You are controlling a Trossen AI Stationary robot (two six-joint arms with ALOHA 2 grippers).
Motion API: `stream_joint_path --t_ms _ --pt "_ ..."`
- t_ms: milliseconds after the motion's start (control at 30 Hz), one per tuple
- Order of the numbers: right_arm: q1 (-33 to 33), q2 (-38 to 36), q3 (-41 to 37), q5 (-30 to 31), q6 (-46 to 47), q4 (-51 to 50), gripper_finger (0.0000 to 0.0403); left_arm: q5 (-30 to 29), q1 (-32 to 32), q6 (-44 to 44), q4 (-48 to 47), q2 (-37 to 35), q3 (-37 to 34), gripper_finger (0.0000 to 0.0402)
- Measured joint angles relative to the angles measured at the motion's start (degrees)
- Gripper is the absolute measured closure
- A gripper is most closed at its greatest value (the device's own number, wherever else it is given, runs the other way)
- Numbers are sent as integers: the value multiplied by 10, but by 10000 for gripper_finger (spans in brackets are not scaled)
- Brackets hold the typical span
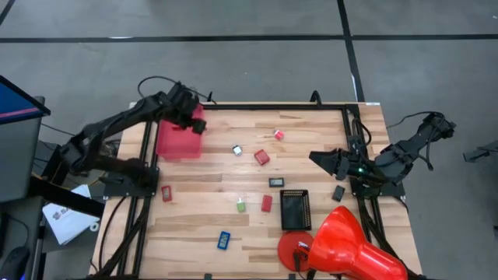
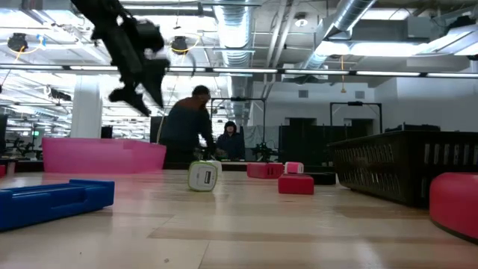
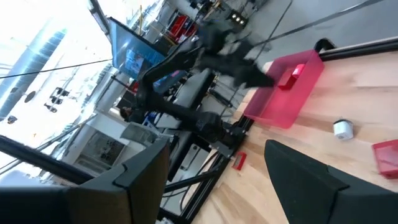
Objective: Pick & Place Office items
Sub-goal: Put the green charger adapter into the pink bin
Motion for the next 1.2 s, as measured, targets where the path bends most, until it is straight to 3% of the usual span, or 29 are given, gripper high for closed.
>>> stream_joint_path --t_ms 167,333,567,700,833,967,1200 --pt "0 -1 0 8 -6 -3 147 64 -140 -1 59 -90 -35 176" --pt "0 -4 0 13 -9 -1 147 32 -316 -77 110 -139 -73 184" --pt "0 -4 0 14 -9 5 147 -11 -558 -329 159 -78 -117 190" --pt "1 -4 0 14 -9 5 147 -112 -678 -327 287 -16 -117 190" --pt "1 -4 0 6 -9 4 147 -159 -707 -302 364 44 -114 190" --pt "1 -4 0 1 -9 5 147 -208 -695 -296 313 95 -85 190" --pt "12 -5 0 -1 -9 16 147 -213 -650 -460 268 167 -24 190"
